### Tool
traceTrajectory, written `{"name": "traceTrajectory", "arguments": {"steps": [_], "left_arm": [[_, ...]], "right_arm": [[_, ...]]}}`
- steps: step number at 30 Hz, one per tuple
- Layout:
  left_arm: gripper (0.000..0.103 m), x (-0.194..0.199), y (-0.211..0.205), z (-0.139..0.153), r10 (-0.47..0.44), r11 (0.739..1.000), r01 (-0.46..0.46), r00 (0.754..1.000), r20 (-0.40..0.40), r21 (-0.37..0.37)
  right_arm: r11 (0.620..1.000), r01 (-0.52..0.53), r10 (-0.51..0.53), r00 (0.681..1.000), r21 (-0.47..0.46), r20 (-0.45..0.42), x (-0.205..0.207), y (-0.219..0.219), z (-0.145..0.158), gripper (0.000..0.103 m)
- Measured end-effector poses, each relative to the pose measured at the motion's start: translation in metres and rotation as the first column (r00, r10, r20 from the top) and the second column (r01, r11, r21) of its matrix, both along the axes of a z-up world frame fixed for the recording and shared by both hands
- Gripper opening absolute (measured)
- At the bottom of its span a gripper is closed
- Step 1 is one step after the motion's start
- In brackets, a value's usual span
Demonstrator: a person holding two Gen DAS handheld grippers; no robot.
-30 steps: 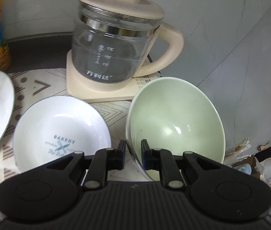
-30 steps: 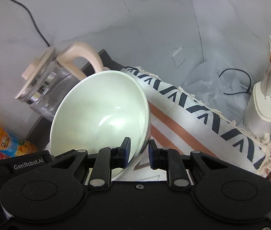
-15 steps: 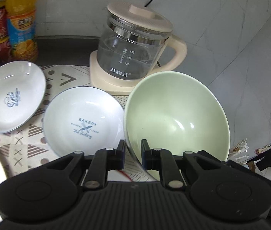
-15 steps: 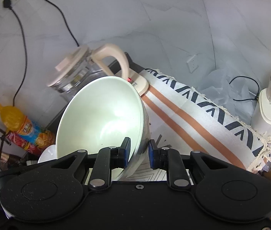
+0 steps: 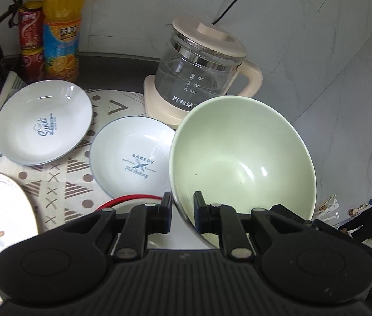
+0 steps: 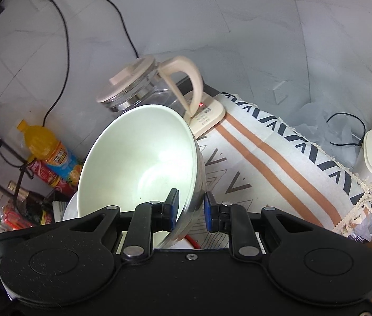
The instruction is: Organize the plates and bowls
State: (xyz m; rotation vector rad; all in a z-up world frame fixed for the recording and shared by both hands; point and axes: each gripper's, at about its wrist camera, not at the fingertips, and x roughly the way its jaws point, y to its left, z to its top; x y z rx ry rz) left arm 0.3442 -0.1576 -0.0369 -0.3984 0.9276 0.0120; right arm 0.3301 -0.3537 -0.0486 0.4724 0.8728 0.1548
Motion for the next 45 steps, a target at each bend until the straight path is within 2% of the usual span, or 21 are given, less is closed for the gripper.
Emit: {"name": "traceTrajectory", "arguments": {"steps": [13, 26, 45], "left_arm": [[0.015, -0.037, 0.016, 0.003, 0.039, 0.999, -0.039, 0.999, -0.009, 0.009], [0.015, -0.065, 0.028, -0.019, 0.074, 0.997, -0.073, 0.995, -0.069, 0.016], [0.018, -0.064, 0.036, -0.045, 0.111, 0.994, -0.108, 0.977, -0.183, 0.028]], "right_arm": [[0.997, -0.083, 0.083, 0.997, -0.007, -0.004, -0.029, 0.015, 0.001, 0.021], [0.982, -0.183, 0.179, 0.981, -0.047, -0.071, -0.051, 0.029, -0.018, 0.021], [0.967, -0.245, 0.233, 0.962, -0.068, -0.146, -0.043, 0.041, -0.04, 0.023]]}}
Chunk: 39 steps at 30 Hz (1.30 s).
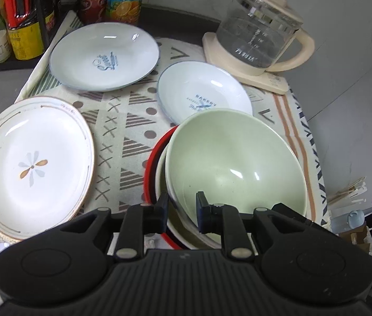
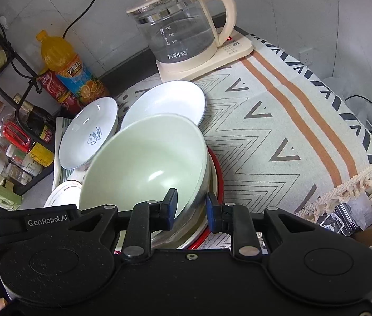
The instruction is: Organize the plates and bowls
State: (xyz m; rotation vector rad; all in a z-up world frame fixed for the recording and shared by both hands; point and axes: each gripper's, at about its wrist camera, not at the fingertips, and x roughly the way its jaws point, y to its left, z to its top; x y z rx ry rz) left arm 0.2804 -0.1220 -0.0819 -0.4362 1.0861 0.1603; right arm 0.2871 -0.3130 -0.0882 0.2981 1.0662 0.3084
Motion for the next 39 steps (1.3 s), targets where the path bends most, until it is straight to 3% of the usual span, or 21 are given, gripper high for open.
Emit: {"name": "traceTrajectory", "arguments": {"steps": [14, 20, 25, 31, 39], "left_arm": [[0.027, -0.01, 0.012, 0.012, 0.061, 0.997, -0.063, 0.998, 0.029, 0.053], [0.033, -0.023, 0.014, 0.018, 0.085, 0.993, -0.087, 0.996, 0.031, 0.076], [0.059, -0.036, 0.015, 0.025, 0.103, 0.986, -0.106, 0.994, 0.033, 0.128], [0.08, -0.051, 0.027, 0.032, 0.144, 0.978, -0.148, 0.989, 0.039, 0.149], [0.081, -0.076, 0.053, 0.035, 0.205, 0.964, -0.206, 0.978, 0.027, 0.169]], "right_arm": [[1.0, -0.01, 0.01, 1.0, 0.002, 0.025, -0.007, -0.01, 0.006, 0.026], [1.0, 0.014, -0.014, 1.0, 0.025, 0.002, -0.015, -0.021, -0.001, 0.037], [0.998, 0.019, -0.019, 1.0, 0.054, -0.004, -0.024, -0.023, 0.002, 0.047], [0.996, -0.032, 0.03, 0.999, 0.082, 0.029, -0.033, -0.009, 0.018, 0.059], [0.987, -0.132, 0.125, 0.989, 0.086, 0.084, -0.046, 0.026, 0.032, 0.078]]}}
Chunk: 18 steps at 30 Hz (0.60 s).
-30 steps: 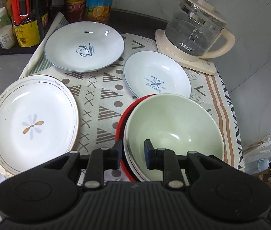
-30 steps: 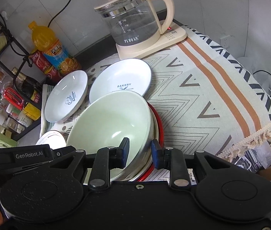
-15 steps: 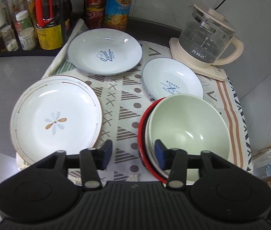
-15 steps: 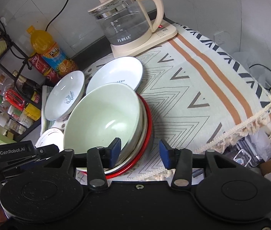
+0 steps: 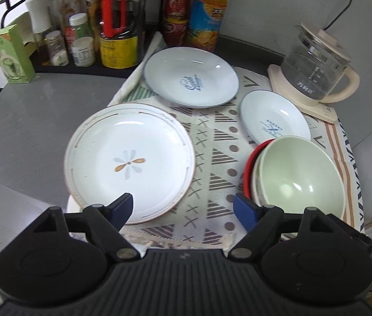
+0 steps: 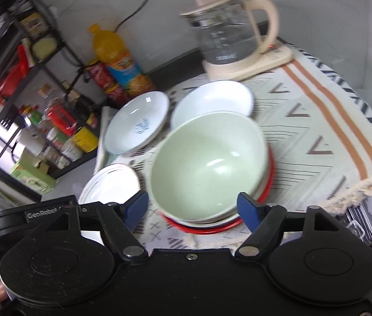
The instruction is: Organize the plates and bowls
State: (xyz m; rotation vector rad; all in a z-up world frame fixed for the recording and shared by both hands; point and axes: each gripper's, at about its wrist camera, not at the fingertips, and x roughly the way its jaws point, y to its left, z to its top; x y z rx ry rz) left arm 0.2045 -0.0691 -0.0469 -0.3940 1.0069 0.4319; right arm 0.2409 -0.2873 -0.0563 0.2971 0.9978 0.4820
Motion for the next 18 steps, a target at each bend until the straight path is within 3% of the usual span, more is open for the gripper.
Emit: {"name": "traceTrajectory", "arguments": {"steps": [10, 18], "left_arm": [[0.082, -0.025, 0.039, 0.003, 0.081, 0.997, -0.081, 0.997, -0.004, 0.005], [0.082, -0.02, 0.076, 0.001, 0.096, 0.995, -0.096, 0.995, 0.015, -0.019]], "right_arm": [[0.995, -0.104, 0.104, 0.995, 0.001, 0.009, -0.009, 0.048, 0.004, 0.082], [0.991, -0.13, 0.131, 0.991, -0.026, 0.019, -0.005, 0.088, 0.009, 0.085]]}}
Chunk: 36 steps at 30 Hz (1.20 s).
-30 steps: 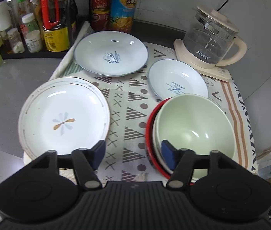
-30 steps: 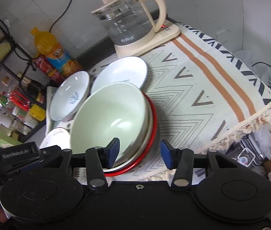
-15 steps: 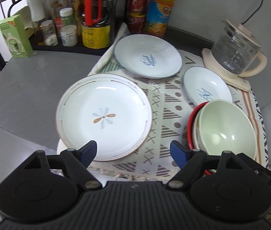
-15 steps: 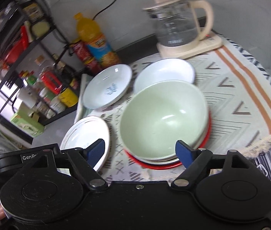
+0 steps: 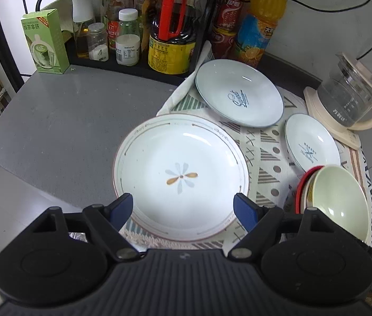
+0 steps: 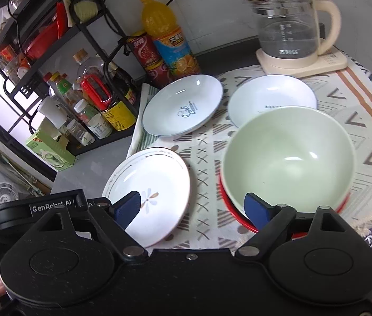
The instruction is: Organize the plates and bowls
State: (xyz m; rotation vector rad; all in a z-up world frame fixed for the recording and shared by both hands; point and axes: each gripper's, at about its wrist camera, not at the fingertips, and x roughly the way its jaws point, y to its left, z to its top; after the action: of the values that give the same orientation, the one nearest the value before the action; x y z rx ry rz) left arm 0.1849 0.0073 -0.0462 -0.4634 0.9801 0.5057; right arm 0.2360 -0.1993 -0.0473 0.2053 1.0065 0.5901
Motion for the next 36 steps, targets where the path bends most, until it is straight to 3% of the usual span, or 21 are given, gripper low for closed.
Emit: {"name": "traceTrajectory", "arguments": {"steps": [10, 18, 27, 31, 36], "left_arm": [[0.082, 0.042, 0.059, -0.012, -0.1, 0.993, 0.102, 0.995, 0.027, -0.059], [0.082, 0.083, 0.1, -0.017, -0.175, 0.979, 0.178, 0.984, 0.042, -0.102], [0.081, 0.117, 0.13, -0.022, -0.224, 0.961, 0.236, 0.97, 0.093, -0.145], [0.08, 0.131, 0.138, -0.025, -0.236, 0.952, 0.254, 0.965, 0.116, -0.172], [0.076, 0.15, 0.142, -0.031, -0.246, 0.944, 0.27, 0.959, 0.14, -0.189]], "right_arm": [[0.999, 0.038, -0.037, 0.999, -0.035, 0.019, 0.019, 0.06, 0.004, 0.085], [0.987, 0.15, -0.15, 0.989, -0.06, 0.004, 0.046, 0.098, -0.003, 0.085], [0.962, 0.269, -0.271, 0.962, -0.046, -0.038, 0.072, 0.12, -0.016, 0.084], [0.948, 0.314, -0.317, 0.946, -0.054, -0.06, 0.083, 0.123, -0.021, 0.078], [0.944, 0.326, -0.329, 0.943, -0.046, -0.051, 0.097, 0.13, -0.019, 0.076]]}}
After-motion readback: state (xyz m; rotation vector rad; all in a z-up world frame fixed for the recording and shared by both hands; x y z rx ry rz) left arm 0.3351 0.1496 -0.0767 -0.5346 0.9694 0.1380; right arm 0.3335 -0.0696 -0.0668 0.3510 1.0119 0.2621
